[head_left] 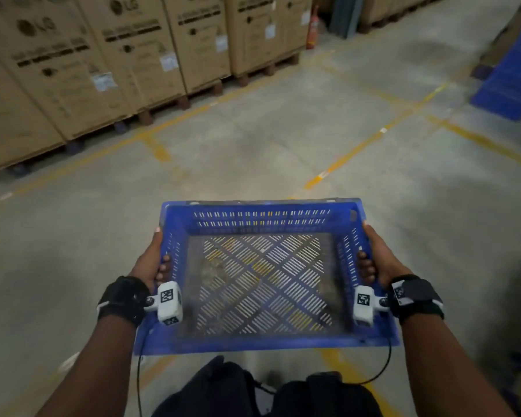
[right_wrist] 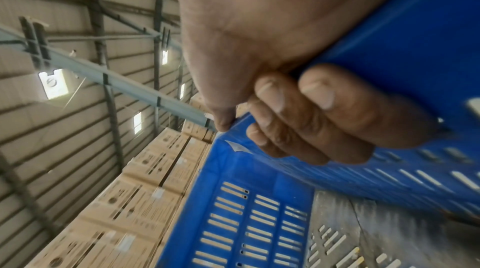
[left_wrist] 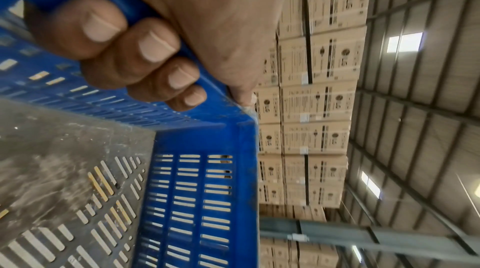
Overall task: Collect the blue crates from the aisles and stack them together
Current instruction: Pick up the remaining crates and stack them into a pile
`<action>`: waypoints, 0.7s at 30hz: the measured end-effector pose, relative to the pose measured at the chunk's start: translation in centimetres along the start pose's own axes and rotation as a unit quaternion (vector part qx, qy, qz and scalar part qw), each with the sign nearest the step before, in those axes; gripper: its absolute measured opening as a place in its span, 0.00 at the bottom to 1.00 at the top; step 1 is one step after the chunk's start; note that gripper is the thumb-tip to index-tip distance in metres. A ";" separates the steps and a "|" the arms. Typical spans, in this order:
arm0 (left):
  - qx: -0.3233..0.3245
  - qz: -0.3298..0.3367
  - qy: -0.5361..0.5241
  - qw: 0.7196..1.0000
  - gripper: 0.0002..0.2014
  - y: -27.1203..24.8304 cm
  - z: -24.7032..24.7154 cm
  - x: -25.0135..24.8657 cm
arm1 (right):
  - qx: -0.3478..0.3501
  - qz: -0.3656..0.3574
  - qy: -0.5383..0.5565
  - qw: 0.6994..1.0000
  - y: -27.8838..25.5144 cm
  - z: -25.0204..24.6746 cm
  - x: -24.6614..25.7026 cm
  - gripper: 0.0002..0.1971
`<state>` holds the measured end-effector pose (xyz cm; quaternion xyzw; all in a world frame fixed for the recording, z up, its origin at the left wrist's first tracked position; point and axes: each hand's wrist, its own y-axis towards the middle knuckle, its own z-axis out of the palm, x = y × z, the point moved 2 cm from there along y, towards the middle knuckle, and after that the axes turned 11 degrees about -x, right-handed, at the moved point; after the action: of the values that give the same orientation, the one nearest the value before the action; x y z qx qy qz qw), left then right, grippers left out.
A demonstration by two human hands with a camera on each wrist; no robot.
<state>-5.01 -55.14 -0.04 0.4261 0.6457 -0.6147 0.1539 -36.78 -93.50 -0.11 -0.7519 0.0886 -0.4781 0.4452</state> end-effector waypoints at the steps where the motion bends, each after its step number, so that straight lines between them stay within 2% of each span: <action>1: 0.010 0.009 0.013 1.000 0.38 0.7 2.1 -1.4 | -0.014 -0.002 0.009 1.000 0.7 -1.3 0.4 0.38; 10: 0.138 0.034 0.098 0.985 0.33 10.3 22.8 -15.8 | -0.117 0.018 0.134 0.984 7.8 -9.8 6.6 0.38; 13: 0.177 0.052 0.137 0.973 0.35 13.0 30.4 -20.8 | -0.158 0.016 0.168 0.973 9.8 -12.1 9.4 0.38; 17: 0.232 0.090 0.180 0.952 0.37 14.9 41.3 -27.7 | -0.208 0.009 0.234 0.950 12.3 -16.2 12.8 0.38; 21: 0.262 0.109 0.243 0.927 0.37 14.8 51.5 -32.3 | -0.243 0.020 0.277 0.929 14.1 -20.4 14.8 0.38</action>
<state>8.22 -116.23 3.31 0.6557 0.4285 -0.6189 -0.0589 -41.11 -122.05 1.71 -0.6727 0.3370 -0.6225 0.2154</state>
